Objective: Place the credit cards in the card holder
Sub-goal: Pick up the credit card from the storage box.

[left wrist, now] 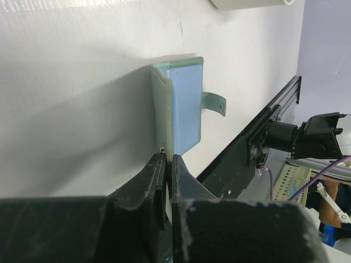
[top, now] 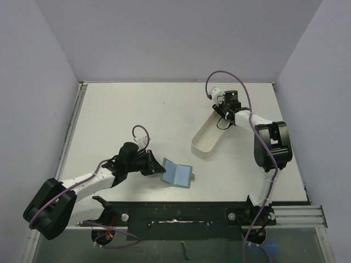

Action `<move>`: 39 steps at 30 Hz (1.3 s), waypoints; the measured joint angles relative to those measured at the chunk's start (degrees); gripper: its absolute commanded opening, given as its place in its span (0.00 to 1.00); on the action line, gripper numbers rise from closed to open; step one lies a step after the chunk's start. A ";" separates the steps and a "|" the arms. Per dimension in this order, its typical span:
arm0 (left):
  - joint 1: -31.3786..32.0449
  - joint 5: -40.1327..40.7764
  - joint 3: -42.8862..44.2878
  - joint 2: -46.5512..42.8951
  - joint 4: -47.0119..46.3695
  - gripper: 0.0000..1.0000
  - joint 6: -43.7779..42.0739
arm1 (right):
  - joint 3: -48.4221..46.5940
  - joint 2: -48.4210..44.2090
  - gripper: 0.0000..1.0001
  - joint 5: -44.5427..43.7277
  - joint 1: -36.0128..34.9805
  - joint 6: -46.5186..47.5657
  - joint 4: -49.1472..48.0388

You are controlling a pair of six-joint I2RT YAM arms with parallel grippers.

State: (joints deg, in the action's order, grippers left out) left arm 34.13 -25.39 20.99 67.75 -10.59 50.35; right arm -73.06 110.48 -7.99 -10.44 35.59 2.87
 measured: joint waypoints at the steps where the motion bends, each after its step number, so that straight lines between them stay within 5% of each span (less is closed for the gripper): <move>1: -0.07 0.00 0.00 0.04 -0.02 0.00 0.00 | 0.20 0.00 0.39 -0.55 0.00 0.02 -0.31; 22: -0.87 -1.51 -0.17 0.63 -0.87 0.00 0.02 | 0.76 0.00 0.00 -2.84 -0.02 0.13 -2.80; 39: -0.96 -1.46 -1.07 0.66 -2.49 0.00 1.05 | 0.76 -4.63 0.00 0.55 0.26 -3.65 4.61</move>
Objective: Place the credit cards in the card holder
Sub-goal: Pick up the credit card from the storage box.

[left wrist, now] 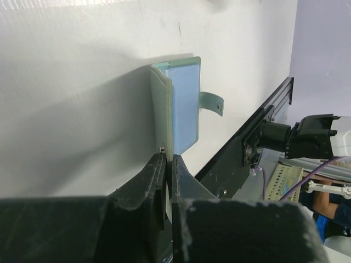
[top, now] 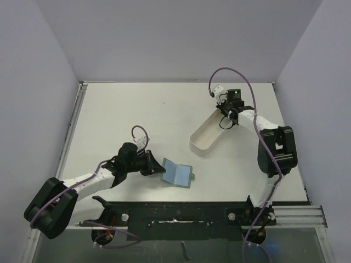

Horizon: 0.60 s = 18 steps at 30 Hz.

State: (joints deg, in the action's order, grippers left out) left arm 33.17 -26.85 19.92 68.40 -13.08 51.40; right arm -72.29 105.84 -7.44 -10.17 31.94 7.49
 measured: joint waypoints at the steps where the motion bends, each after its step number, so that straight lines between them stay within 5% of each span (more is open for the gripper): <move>1: 0.00 0.00 -0.07 0.00 -0.13 0.00 0.11 | 0.00 -0.50 0.00 0.20 -0.02 -0.50 0.61; 18: -0.70 1.22 -1.88 0.09 -4.94 0.00 4.85 | -0.04 -10.49 0.00 2.62 0.00 -7.17 9.40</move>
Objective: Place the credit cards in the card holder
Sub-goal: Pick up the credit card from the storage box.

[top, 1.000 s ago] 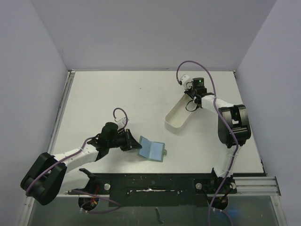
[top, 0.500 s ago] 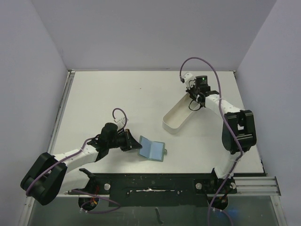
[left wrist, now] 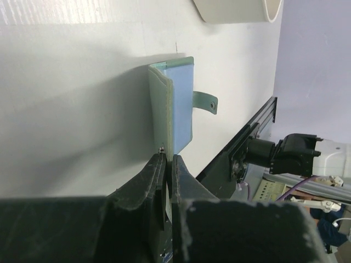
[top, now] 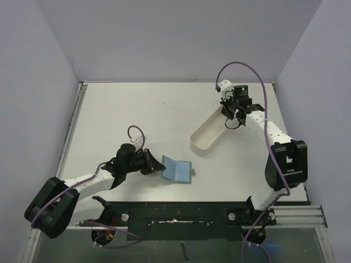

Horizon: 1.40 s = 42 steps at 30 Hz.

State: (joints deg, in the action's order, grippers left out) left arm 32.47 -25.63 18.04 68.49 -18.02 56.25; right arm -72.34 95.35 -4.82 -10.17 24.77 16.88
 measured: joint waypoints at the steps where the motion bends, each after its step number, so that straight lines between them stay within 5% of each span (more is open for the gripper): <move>1: -0.04 0.35 -0.22 0.13 -0.76 0.00 0.55 | 0.00 -0.59 0.00 0.22 -0.04 -1.05 0.70; 7: -0.33 2.32 -1.36 2.62 -5.66 0.00 4.20 | 0.04 -7.34 0.00 -0.33 -2.91 -8.83 4.09; 16: -0.33 4.20 -2.03 4.76 -7.96 0.15 6.08 | 7.45 -22.97 0.00 -2.10 -19.43 -23.19 4.63; 28: -0.33 8.92 -1.03 -0.02 0.52 0.30 1.86 | 21.33 -29.68 0.00 -3.32 -37.18 -49.42 0.04; 42: -0.33 14.03 5.79 -8.76 15.23 0.41 -1.62 | 31.23 -28.98 0.00 -2.12 -39.39 -63.28 -10.82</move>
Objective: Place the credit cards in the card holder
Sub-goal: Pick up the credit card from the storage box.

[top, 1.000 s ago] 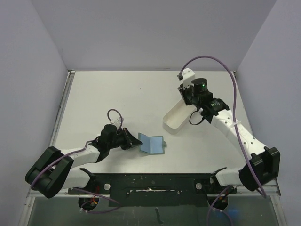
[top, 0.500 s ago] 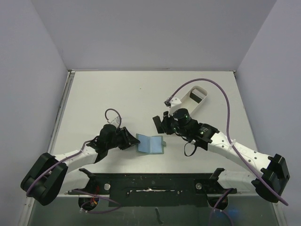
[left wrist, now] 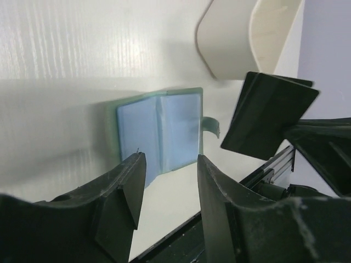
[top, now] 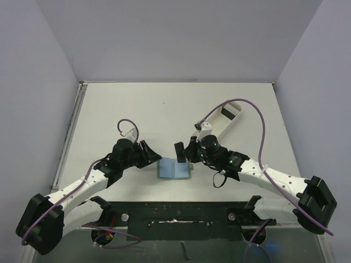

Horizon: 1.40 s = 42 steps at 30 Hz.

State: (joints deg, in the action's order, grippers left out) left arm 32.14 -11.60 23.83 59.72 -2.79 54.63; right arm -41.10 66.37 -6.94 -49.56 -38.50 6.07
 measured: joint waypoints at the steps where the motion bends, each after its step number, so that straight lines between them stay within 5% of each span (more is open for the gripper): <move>1: 0.00 0.35 0.63 -0.81 0.72 0.42 -0.04 | 0.22 0.00 0.00 0.11 0.00 -0.37 -0.39; 8: 0.00 -0.07 2.36 -4.15 1.22 0.44 0.20 | 3.13 0.00 0.00 1.55 0.00 -2.71 -5.01; 31: -0.11 -9.09 -3.89 -0.57 -19.17 0.46 4.04 | 12.00 -3.74 0.00 11.39 0.00 -9.16 -23.28; 42: -0.52 -9.99 -6.99 -4.20 -27.52 0.00 9.05 | 14.88 -5.57 0.00 14.75 0.02 -11.26 -27.15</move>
State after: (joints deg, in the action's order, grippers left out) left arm 31.62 -21.58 16.84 55.53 -30.30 63.68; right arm -26.22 60.80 7.81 -49.54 -49.76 -21.08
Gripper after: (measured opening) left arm 0.105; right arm 0.040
